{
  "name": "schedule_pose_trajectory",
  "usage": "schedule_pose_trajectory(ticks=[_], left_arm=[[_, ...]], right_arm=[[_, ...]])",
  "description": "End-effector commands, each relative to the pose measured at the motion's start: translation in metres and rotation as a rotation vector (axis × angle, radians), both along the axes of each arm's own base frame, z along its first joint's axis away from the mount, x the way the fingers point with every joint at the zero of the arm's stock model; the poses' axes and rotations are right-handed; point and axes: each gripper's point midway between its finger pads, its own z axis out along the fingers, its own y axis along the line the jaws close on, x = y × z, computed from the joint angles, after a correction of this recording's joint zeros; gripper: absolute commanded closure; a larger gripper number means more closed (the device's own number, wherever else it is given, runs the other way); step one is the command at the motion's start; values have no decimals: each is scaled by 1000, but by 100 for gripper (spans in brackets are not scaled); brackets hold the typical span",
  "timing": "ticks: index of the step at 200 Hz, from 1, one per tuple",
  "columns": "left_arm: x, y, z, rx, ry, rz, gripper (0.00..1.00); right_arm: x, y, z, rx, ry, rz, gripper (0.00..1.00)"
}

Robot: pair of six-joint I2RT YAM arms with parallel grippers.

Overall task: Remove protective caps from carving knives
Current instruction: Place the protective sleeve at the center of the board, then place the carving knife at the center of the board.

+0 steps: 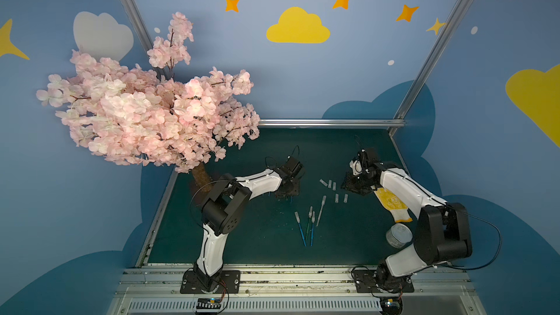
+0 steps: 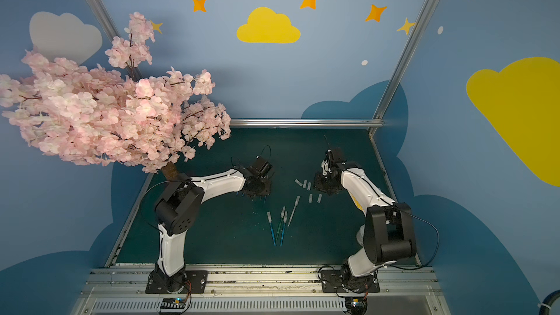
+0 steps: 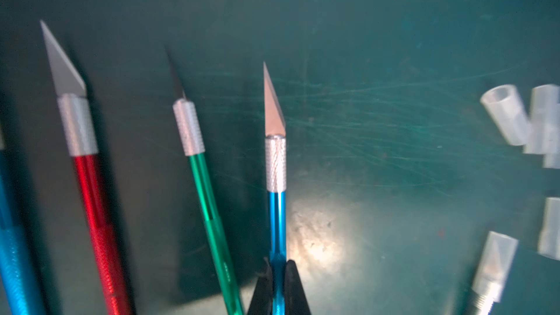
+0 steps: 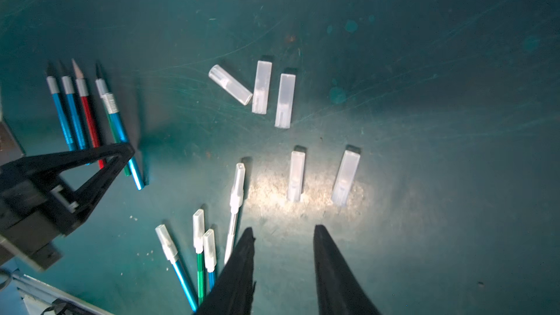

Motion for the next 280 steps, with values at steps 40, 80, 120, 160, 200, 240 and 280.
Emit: schedule_pose_trajectory(ticks=[40,80,120,160,200,240,280], left_arm=[[2,4,-6,27,16,10,83],[2,3,-1,18,9,10,78],[0,1,9,-1,2,3,76],[-10,-3,25,-26,-17,1,75],[-34,-7,34,-31,-19,-6,75],[-66,-6,41,-27,-23,1,74],[-99,-9,42,-28,-8,9,73]], right_arm=[[-29,6,17,20,-18,41,56],[-37,7,22,21,-33,48,53],[-43,8,30,23,-53,62,51],[-49,14,39,47,-80,90,49],[-55,17,50,55,-118,117,47],[-61,22,62,73,-167,148,47],[-66,26,69,88,-177,168,46]])
